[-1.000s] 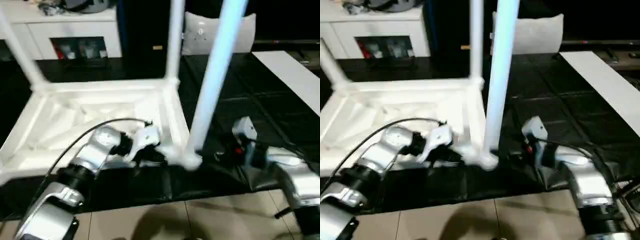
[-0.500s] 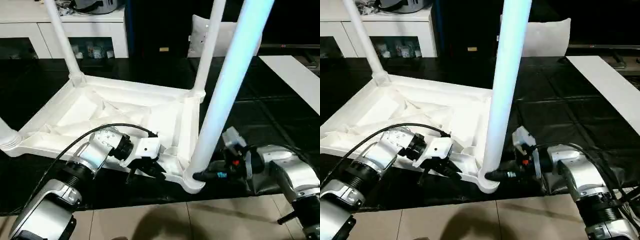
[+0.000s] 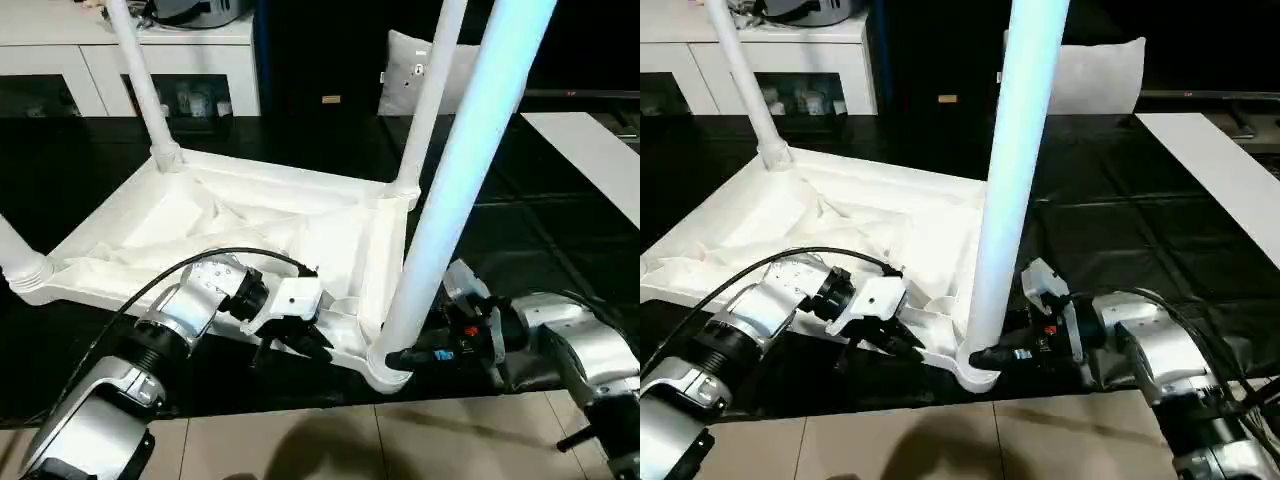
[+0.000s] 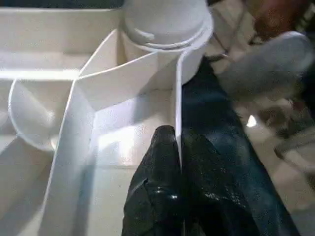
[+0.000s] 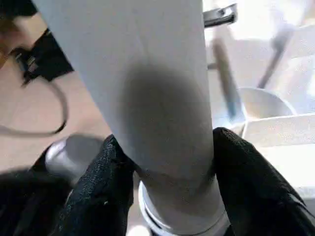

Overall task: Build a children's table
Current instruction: Rotate leg to tighten

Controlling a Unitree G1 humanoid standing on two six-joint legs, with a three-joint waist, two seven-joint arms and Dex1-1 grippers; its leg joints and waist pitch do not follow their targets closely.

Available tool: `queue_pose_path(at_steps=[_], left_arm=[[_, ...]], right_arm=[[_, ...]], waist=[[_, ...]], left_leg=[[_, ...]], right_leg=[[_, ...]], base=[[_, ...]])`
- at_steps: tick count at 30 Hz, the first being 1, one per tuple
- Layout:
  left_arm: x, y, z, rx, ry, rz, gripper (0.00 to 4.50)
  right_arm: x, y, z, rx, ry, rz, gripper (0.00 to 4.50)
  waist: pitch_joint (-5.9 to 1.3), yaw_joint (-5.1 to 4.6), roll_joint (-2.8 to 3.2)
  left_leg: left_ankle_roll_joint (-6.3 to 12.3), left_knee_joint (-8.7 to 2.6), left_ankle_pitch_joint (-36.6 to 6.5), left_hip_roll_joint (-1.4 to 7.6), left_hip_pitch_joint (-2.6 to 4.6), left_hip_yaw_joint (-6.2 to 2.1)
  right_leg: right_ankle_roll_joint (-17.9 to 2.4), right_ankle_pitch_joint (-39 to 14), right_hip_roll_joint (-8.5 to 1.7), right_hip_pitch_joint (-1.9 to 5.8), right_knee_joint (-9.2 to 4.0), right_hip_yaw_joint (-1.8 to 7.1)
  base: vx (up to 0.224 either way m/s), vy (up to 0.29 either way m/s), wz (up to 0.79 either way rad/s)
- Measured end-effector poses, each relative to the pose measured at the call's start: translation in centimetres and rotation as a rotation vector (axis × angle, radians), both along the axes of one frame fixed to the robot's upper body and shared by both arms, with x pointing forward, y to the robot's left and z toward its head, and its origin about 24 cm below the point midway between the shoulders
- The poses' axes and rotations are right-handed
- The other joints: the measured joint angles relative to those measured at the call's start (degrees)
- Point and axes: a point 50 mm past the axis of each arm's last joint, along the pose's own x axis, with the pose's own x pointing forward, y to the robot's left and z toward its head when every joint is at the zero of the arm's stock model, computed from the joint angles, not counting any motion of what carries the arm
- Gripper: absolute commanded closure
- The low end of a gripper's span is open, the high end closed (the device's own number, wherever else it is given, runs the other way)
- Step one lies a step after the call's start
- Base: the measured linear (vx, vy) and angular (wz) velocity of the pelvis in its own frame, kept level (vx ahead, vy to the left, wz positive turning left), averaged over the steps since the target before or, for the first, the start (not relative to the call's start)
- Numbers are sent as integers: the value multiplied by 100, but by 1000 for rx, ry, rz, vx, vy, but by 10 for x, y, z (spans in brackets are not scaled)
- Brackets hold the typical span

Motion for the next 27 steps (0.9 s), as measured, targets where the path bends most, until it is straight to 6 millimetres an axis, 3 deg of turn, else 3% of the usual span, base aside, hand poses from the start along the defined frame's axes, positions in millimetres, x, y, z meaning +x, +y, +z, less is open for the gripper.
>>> queue_pose_path(at_steps=[3,7,10,15,20,21,27], left_arm=[[5,2,0,-2,1,107,450],[12,-1,0,-6,-11,269,450],[16,-10,-1,-26,-12,393,450],[23,-37,-3,-62,-52,607,450],[27,-56,-3,-87,-78,726,450],[27,-58,-2,-88,-83,730,450],[27,-59,-1,-83,-90,714,450]], right_arm=[[6,5,-2,6,-25,-130,243],[17,14,-6,17,-56,-362,249],[28,20,-7,6,-80,-538,251],[49,34,-8,-6,-97,-878,252],[61,44,-7,-5,-116,-1081,252],[62,45,-7,-8,-133,-1098,197],[59,47,-10,7,-168,-1114,149]], waist=[[-2,-105,3],[-2,-376,2],[-3,-521,1],[-5,-567,5],[-5,-557,6],[-5,-552,6],[-4,-532,8]], left_leg=[[-3,1,2,-1,2,1],[-4,1,2,-3,-5,1],[-4,-5,0,-3,-7,1],[-4,-20,0,-1,-10,-2],[-2,-22,-1,-3,-21,-2],[-1,-23,-1,-3,-27,-2],[0,-26,-1,-3,-43,-1]], right_leg=[[0,1,1,2,-2,0],[1,1,1,4,-9,-1],[1,1,2,2,-11,-2],[3,0,4,-8,-12,-9],[3,-1,3,-27,-17,-8],[4,-1,3,-32,-17,-8],[4,-1,3,-43,-16,-8]], base=[[0,0,0],[0,0,0],[0,0,0],[0,0,0],[0,0,0],[0,0,0],[0,0,0]])
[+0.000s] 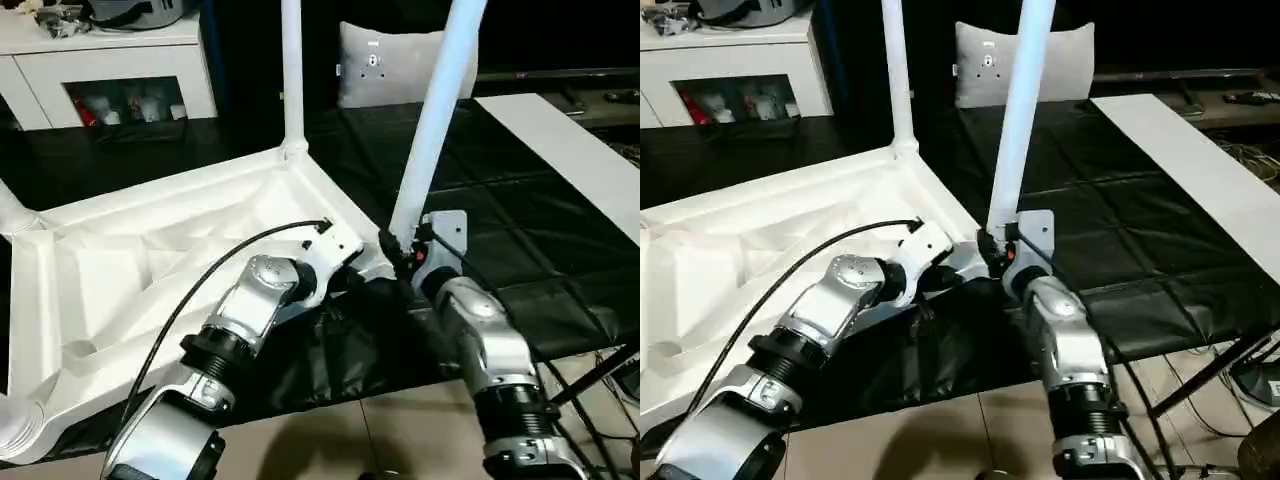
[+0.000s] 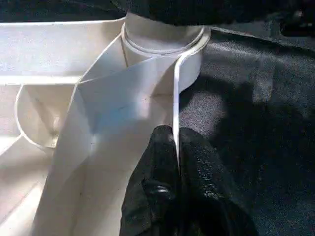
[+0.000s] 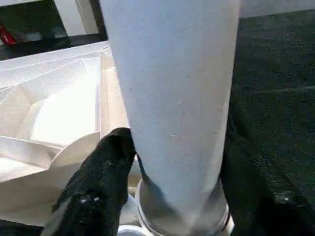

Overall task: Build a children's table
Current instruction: Rotate leg to tighten

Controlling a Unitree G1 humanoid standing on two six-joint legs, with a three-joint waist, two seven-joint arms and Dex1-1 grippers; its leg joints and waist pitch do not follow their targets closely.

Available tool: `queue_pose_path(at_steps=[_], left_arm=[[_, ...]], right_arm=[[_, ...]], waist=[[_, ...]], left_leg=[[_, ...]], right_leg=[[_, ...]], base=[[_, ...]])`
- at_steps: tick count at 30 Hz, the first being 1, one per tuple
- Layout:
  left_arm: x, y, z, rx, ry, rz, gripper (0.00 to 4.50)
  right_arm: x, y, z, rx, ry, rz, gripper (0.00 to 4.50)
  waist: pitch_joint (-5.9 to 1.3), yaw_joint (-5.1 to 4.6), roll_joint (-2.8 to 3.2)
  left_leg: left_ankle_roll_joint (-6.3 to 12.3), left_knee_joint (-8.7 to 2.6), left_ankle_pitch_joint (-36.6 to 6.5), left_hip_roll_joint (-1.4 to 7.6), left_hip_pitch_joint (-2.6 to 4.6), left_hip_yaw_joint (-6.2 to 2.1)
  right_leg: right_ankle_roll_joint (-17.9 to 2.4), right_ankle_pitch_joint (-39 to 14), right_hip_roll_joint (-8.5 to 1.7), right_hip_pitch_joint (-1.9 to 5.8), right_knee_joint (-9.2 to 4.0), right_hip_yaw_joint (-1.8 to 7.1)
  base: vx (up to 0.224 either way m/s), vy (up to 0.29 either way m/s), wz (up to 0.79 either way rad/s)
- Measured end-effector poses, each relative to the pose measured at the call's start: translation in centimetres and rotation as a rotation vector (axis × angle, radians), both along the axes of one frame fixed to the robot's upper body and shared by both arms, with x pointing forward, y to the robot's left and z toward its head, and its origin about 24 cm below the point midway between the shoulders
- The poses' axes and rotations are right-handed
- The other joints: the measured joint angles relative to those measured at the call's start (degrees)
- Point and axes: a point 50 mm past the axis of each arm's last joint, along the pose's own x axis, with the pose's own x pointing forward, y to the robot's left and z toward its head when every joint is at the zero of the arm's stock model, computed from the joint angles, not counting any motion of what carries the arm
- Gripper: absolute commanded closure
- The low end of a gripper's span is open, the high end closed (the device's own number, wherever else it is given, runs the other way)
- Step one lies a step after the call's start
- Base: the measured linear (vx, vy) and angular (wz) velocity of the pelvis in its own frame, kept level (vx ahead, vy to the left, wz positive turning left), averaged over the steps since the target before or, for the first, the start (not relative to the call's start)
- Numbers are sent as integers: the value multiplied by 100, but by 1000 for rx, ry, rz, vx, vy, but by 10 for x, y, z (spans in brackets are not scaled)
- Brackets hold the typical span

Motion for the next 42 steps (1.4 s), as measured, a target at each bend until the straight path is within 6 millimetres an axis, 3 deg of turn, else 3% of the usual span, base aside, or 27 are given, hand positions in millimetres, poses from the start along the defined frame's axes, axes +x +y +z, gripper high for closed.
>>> queue_pose_path(at_steps=[5,11,16,24,31,42], left_arm=[[0,5,1,21,-26,-45,450],[-1,29,2,55,-51,-171,450],[-6,45,2,85,-40,-320,450],[-15,61,4,132,-1,-578,450],[-23,61,6,169,39,-769,450],[-27,60,7,185,65,-865,450]], right_arm=[[-4,-7,-1,-2,-29,35,108],[-17,-35,7,-76,-72,266,55],[-29,-53,14,-145,-55,530,52],[-45,-59,19,-164,12,916,52],[-54,-50,11,-139,81,1142,115],[-59,-43,12,-69,133,1285,210]], waist=[[0,5,0],[3,52,4],[3,172,4],[3,349,4],[2,512,1],[0,530,-5]], left_leg=[[1,-2,0,1,-6,0],[7,-1,5,2,-44,0],[3,14,3,2,-38,0],[3,15,3,4,0,-1],[0,17,2,3,31,5],[0,17,1,3,39,5]], right_leg=[[-1,1,1,-16,3,1],[-5,3,1,-27,8,1],[-5,6,0,-15,10,1],[-4,5,-1,-2,12,2],[-4,5,-5,25,12,4],[-2,4,-6,36,11,4]], base=[[0,0,0],[0,0,0],[0,0,0],[0,0,0],[0,0,0],[0,0,0]])
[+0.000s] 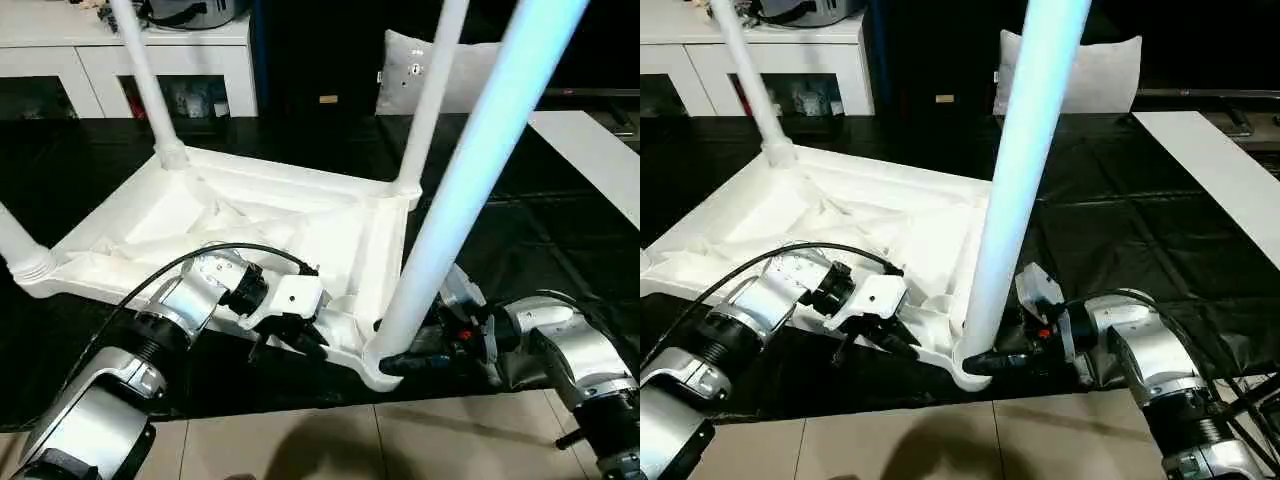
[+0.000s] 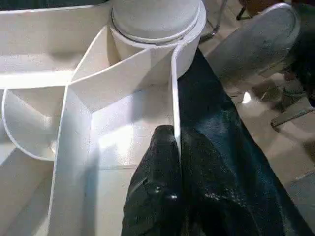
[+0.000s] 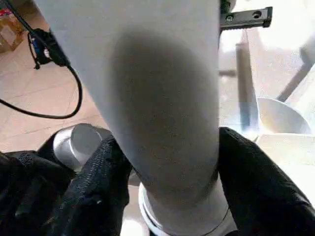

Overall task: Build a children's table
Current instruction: Rotate leg to tighten

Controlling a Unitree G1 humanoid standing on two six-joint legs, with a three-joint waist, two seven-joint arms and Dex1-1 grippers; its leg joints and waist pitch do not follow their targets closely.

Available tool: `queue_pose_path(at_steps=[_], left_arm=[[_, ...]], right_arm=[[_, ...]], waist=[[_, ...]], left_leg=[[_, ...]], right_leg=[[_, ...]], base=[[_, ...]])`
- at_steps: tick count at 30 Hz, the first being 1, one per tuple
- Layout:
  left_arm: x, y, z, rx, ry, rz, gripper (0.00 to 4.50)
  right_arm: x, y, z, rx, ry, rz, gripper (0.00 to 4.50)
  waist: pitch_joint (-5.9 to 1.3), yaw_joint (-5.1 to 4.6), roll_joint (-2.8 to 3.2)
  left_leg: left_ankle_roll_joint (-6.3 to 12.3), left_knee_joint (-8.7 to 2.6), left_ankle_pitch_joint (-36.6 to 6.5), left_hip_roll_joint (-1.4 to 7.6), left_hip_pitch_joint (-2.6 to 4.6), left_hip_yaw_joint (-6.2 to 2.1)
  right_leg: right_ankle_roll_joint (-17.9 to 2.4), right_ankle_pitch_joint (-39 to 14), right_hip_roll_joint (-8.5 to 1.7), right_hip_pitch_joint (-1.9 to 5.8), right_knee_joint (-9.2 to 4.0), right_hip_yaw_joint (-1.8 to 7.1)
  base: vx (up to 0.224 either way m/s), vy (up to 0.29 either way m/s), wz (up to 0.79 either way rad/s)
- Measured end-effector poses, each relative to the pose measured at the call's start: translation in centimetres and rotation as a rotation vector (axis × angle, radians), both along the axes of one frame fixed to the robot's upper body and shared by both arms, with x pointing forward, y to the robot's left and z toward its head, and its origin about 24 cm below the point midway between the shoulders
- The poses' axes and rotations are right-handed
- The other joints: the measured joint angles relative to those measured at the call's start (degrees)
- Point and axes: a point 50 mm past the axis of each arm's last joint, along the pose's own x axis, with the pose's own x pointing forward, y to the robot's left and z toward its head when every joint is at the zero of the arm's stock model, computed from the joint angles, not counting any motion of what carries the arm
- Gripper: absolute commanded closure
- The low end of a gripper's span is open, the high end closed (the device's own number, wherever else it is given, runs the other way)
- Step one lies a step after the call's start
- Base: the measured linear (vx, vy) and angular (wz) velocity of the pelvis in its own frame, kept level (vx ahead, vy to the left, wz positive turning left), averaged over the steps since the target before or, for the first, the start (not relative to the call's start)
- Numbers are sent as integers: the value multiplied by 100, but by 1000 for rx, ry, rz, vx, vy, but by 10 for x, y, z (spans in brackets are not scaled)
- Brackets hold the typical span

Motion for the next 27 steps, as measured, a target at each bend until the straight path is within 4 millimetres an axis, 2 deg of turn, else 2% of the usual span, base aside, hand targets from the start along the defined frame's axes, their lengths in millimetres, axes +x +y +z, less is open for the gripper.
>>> queue_pose_path(at_steps=[4,11,18,20,23,27], left_arm=[[0,-1,0,-1,3,-12,450],[0,-1,-1,-8,6,-12,450],[1,-4,-1,-33,74,71,450],[4,-2,-3,-36,80,136,450],[7,0,-3,-31,77,210,450],[15,-4,-5,-45,50,389,450]], right_arm=[[0,1,0,-2,4,9,237],[-2,0,1,-2,5,4,243],[-11,0,-3,61,40,-119,243],[-12,3,-6,75,41,-199,243],[-8,6,-8,73,20,-292,243],[7,15,-12,54,-58,-546,246]], waist=[[-1,7,-1],[-1,29,-1],[-5,64,10],[-5,25,11],[-6,-91,12],[-6,-381,10]], left_leg=[[0,1,0,0,1,0],[0,-1,0,0,1,0],[-2,-1,1,0,5,1],[-3,-1,2,0,11,0],[-3,6,2,-3,13,-1],[-3,16,2,-4,8,-3]], right_leg=[[0,0,0,2,0,0],[1,-1,0,2,0,0],[1,0,0,6,2,0],[1,0,1,15,4,0],[1,-1,1,15,-3,0],[3,-1,1,24,-22,-7]], base=[[0,0,0],[0,0,0],[0,0,0],[0,0,0],[0,0,0],[0,0,0]])
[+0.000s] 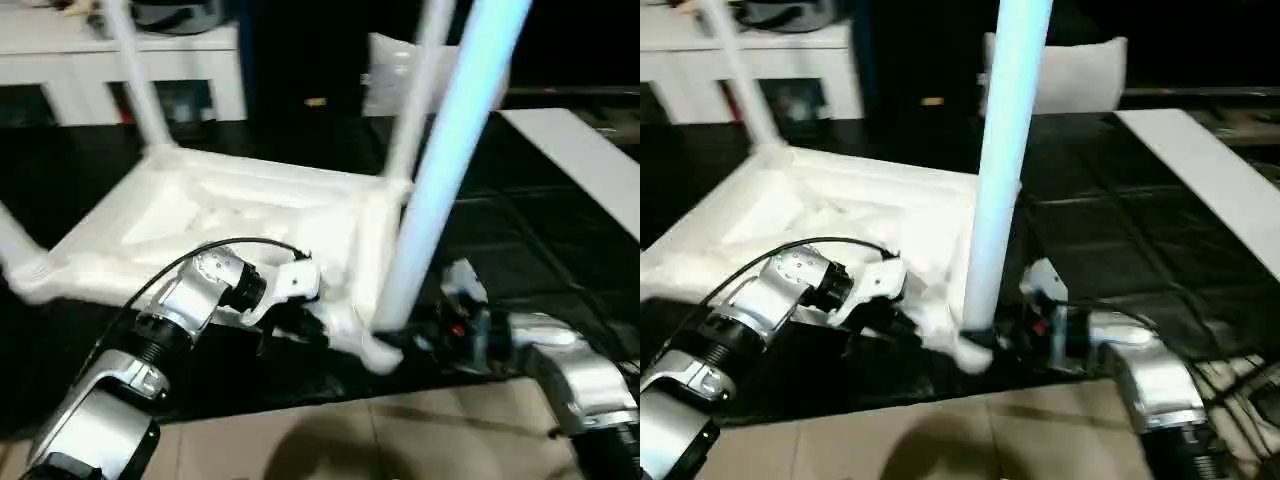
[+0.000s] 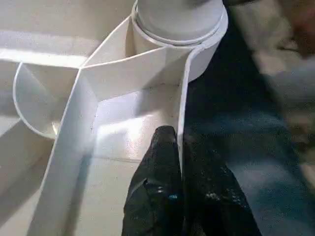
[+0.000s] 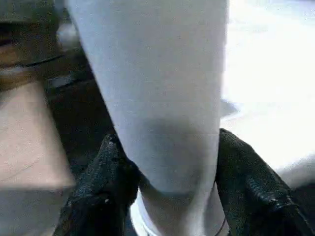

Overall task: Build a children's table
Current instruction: Rotate leg to tighten

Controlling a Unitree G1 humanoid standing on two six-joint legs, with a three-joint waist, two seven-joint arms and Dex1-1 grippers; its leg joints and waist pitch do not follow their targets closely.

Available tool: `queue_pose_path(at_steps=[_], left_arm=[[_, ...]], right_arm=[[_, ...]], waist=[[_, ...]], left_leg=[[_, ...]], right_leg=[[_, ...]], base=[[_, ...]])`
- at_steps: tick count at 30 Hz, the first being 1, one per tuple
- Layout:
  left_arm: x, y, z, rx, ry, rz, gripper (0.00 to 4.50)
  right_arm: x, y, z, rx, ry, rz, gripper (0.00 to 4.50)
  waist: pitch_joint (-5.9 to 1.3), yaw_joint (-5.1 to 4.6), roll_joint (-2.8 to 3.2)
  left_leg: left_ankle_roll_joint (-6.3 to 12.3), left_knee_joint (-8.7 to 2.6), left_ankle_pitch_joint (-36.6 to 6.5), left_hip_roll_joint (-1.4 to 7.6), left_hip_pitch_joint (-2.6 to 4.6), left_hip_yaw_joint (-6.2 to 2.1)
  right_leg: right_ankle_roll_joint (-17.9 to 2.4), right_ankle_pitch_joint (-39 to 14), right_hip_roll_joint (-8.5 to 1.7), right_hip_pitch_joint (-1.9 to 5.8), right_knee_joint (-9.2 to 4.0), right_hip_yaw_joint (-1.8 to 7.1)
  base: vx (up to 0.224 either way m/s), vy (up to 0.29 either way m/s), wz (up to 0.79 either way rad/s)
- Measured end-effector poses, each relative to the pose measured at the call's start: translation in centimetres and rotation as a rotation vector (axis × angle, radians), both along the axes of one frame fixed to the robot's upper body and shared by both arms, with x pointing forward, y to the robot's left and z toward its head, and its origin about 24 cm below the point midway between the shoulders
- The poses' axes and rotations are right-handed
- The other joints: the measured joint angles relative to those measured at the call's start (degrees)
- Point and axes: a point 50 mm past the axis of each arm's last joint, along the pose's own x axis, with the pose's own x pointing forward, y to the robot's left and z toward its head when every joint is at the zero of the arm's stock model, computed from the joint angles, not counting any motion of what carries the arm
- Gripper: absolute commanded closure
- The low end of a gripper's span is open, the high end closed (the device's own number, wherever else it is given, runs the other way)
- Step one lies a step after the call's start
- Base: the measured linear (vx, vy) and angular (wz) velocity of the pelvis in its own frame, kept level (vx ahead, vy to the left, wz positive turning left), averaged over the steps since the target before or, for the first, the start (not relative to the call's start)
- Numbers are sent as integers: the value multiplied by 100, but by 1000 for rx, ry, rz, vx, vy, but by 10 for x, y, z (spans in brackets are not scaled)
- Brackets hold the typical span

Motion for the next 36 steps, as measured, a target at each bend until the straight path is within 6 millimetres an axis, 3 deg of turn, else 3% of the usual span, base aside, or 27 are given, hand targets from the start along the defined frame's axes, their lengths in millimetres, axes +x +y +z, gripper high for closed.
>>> queue_pose_path(at_steps=[4,13,15,23,31,34,36], left_arm=[[7,-13,0,-19,-21,134,450],[24,-53,-1,-44,-125,393,450],[24,-57,0,-52,-146,402,450],[25,-59,-1,-79,-184,374,450],[25,-57,0,-109,-215,341,450],[22,-52,1,-165,-187,353,395],[17,-49,11,-271,-195,348,375]], right_arm=[[16,3,0,-20,-24,-209,251],[54,21,3,-45,-25,-686,253],[56,23,3,-40,-36,-735,198],[56,26,2,-27,-78,-781,141],[33,13,-8,-46,-111,-757,66],[24,11,0,-14,-151,-716,36],[15,7,5,-5,-158,-679,10]], waist=[[0,-157,0],[-2,-224,3],[-2,-212,3],[-1,-139,4],[16,-119,32],[18,-119,53],[22,-60,41]], left_leg=[[2,-3,-1,-1,-2,-8],[13,-20,-10,-11,-19,-12],[18,-34,-12,-12,-29,-11],[43,-67,-1,-9,-48,-6],[34,-67,-5,-10,-45,0],[35,-71,-4,-10,-47,4],[41,-69,0,-5,-47,1]], right_leg=[[0,0,0,0,-34,-12],[-1,1,0,-9,-44,-4],[-1,4,0,-17,-44,-2],[-23,15,6,-37,-39,1],[-18,13,5,-42,-33,8],[11,-6,5,-46,-22,13],[4,-8,7,-46,-16,11]], base=[[0,0,0],[0,0,0],[0,0,0],[0,0,0],[0,0,0],[0,0,0],[0,0,0]])
